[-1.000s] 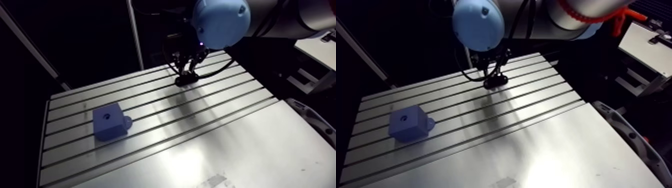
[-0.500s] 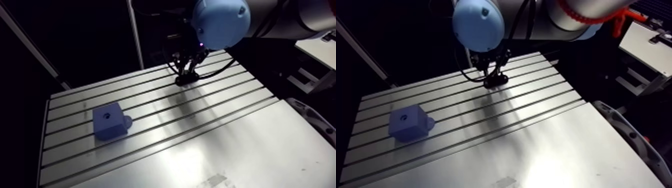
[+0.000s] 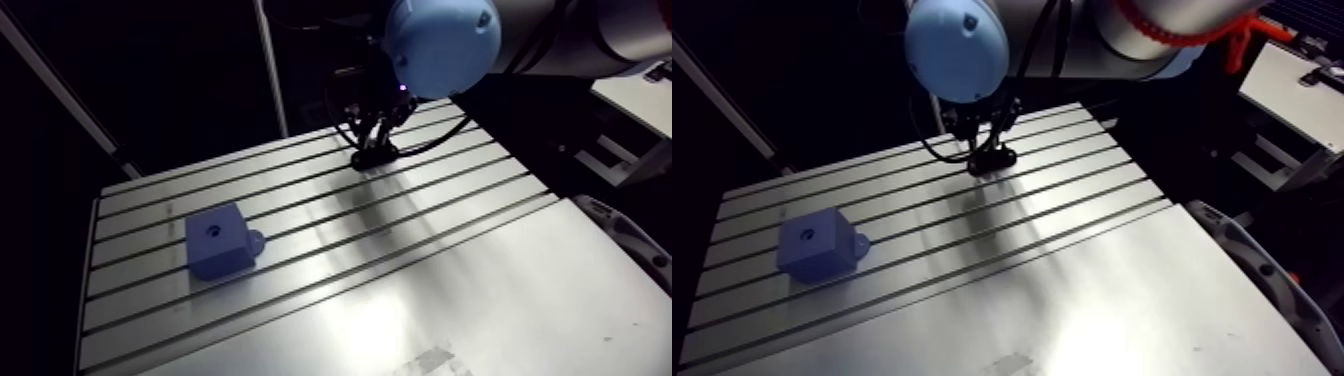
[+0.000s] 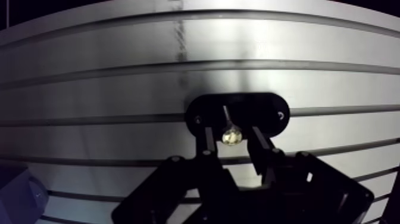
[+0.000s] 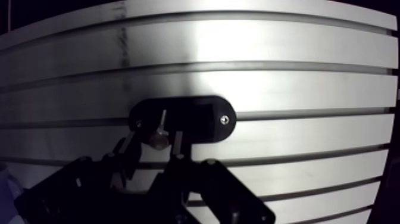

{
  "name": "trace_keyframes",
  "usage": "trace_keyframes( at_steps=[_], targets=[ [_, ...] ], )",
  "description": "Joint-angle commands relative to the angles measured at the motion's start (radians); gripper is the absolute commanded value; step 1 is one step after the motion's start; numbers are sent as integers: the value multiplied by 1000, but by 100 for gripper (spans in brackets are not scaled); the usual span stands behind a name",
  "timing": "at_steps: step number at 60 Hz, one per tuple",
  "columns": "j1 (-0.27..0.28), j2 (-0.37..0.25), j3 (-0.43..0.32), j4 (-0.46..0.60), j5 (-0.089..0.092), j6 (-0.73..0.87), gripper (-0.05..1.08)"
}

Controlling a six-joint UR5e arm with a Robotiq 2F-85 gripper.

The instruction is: Pick up the M10 bolt and insert it into the hex recess until seated.

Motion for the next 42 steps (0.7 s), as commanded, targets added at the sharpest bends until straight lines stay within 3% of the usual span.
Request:
trace_keyframes(
  at_steps=[1, 10, 18, 42],
  targets=[
    [1, 2, -2, 0, 0, 0, 59],
    [1, 4, -5, 0, -1, 0, 60],
    [1, 4, -5, 2, -17, 0, 60],
    [1, 4, 0, 2, -17, -1, 62]
  ],
)
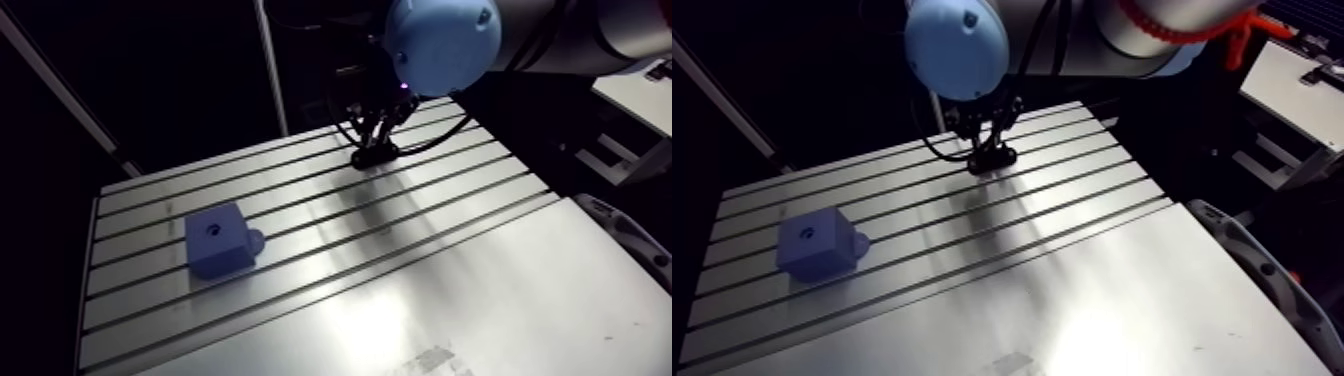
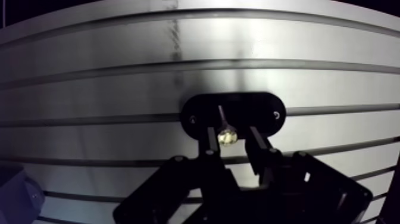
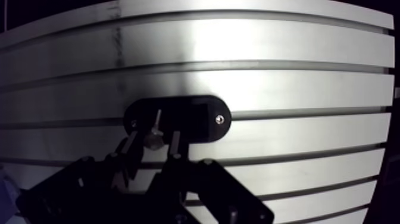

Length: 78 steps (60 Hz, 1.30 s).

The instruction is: Pick up the M10 bolt and insert it into the hex recess until seated.

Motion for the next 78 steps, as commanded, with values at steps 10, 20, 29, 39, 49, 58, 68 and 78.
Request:
trace_keyframes(
  at_steps=[10, 20, 29, 39, 49, 58, 68, 78],
  targets=[
    [2, -1, 4, 0, -1, 0, 62],
    [3, -3, 4, -1, 0, 1, 62],
    [7, -1, 2, -1, 0, 1, 62],
    [9, -1, -2, -1, 1, 1, 63],
    [9, -1, -4, -8, -1, 1, 63],
    [9, 0, -2, -8, -1, 1, 62],
    [8, 0, -2, -8, -1, 0, 63],
    [9, 0, -1, -9, -1, 0, 63]
  ],
)
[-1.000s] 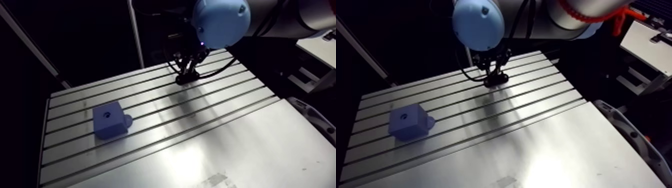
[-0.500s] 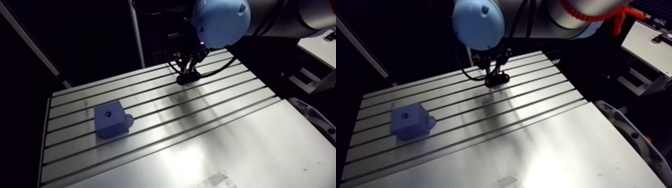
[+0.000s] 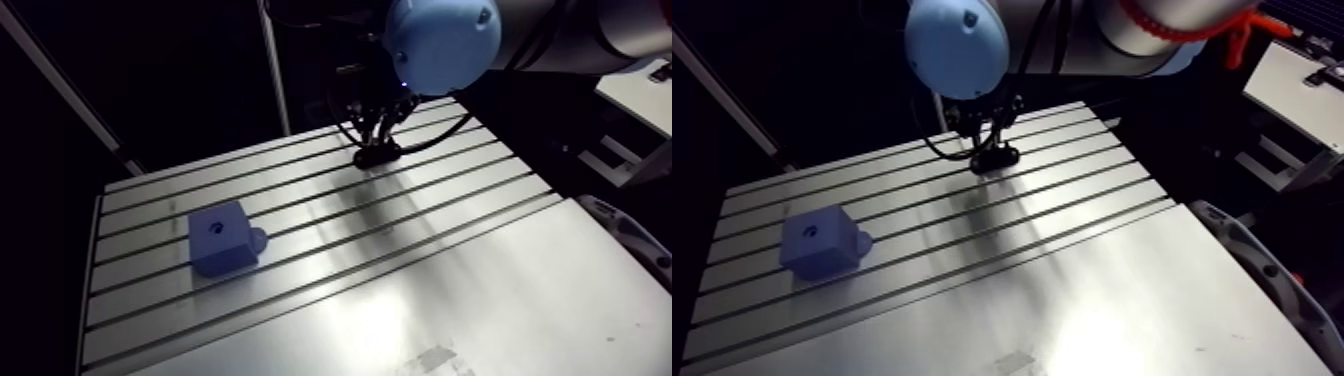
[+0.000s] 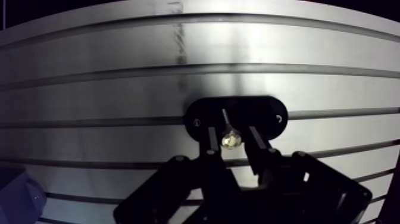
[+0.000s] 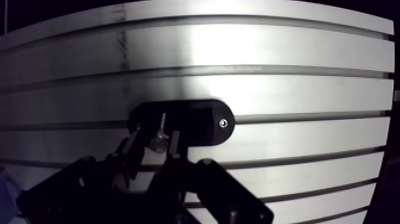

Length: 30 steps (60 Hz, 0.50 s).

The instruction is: Pick up the M10 bolt and insert it into the hex recess until seated.

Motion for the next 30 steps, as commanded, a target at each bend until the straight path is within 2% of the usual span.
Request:
trace_keyframes(
  at_steps=[1, 30],
  targets=[
    [-1, 0, 1, -2, -1, 0, 63],
    [-1, 0, 1, -2, -1, 1, 64]
  ],
)
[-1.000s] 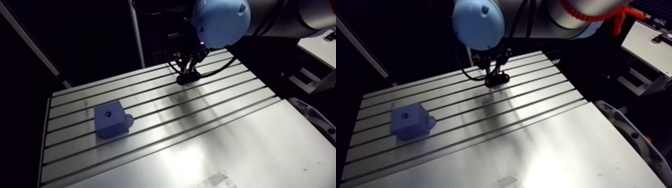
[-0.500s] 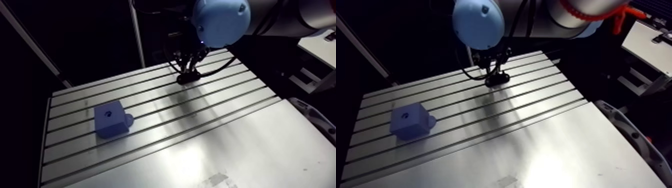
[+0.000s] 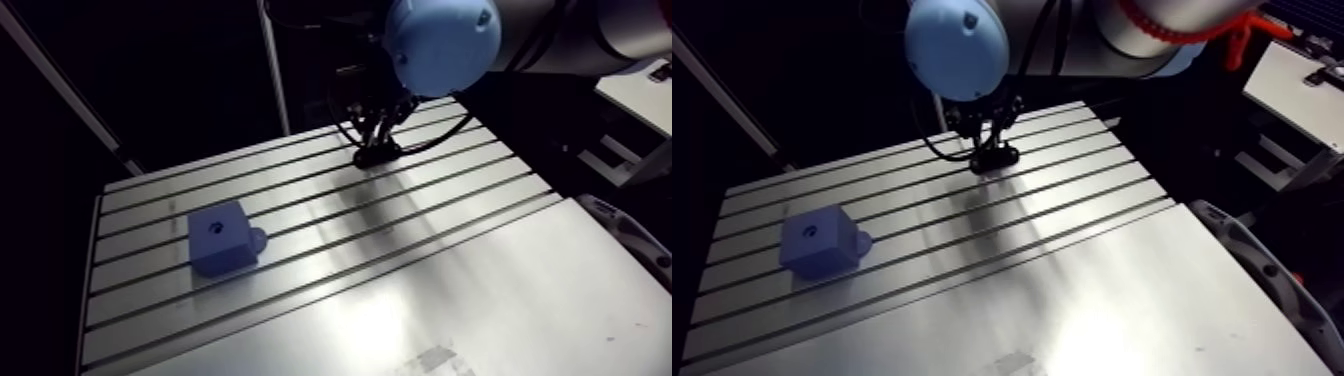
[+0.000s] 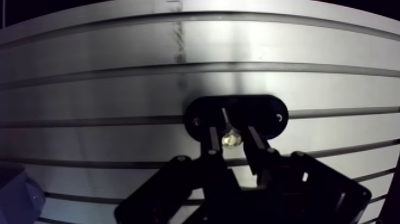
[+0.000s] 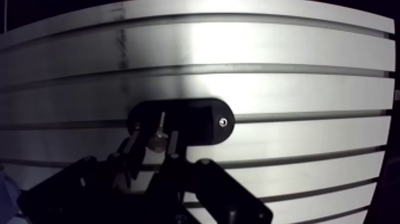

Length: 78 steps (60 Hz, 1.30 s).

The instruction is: Pick up the M10 bolt and insert it into the hex recess until seated.

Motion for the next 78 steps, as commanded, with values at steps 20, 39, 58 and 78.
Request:
trace_keyframes(
  at_steps=[20, 39, 58, 78],
  targets=[
    [1, 7, -3, 1, 0, 1, 66],
    [0, 7, -6, 1, 0, 0, 67],
    [1, 7, -6, 1, 0, 0, 69],
    [0, 5, -1, 1, 0, 0, 69]
  ],
)
